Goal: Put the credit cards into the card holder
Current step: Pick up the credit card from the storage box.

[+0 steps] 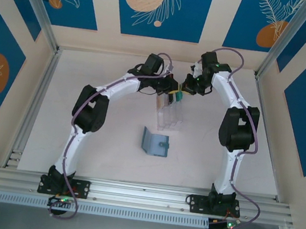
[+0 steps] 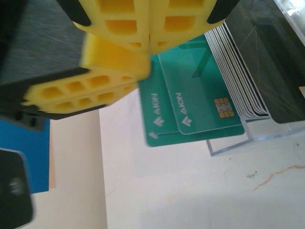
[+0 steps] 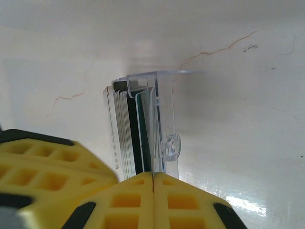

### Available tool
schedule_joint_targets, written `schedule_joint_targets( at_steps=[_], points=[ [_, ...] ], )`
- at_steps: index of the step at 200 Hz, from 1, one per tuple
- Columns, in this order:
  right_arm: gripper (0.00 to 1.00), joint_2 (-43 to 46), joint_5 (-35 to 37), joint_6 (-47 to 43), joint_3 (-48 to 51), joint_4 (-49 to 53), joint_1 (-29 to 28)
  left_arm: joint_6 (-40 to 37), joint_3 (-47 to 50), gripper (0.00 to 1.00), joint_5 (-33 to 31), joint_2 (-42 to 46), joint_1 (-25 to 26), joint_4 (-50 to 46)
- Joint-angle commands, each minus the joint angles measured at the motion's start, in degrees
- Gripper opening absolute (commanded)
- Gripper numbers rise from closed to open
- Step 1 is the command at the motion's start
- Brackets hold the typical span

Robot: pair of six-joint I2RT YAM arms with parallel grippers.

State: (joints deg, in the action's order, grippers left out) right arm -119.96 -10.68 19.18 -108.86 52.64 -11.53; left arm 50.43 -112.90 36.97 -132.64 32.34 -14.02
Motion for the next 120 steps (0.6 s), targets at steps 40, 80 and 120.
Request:
schedule_joint_targets(
  at_steps=[40, 80, 120],
  points=[
    [0.00, 2.9, -0.4, -0.9, -0.5, 2.8, 0.6, -0.5, -4.5, 0.02, -0.2, -3.5, 0.9, -2.2],
    [0.06, 2.8, -2.1, -0.9, -0.7, 2.6, 0.8, -1.0, -5.4, 0.02, -0.6, -5.4, 1.3, -3.4],
    [0.12, 2.9, -4.9, -0.7, -0.1, 2.0, 1.2, -1.7, -5.6, 0.02, -1.5, -6.2, 1.5, -4.3]
  ],
)
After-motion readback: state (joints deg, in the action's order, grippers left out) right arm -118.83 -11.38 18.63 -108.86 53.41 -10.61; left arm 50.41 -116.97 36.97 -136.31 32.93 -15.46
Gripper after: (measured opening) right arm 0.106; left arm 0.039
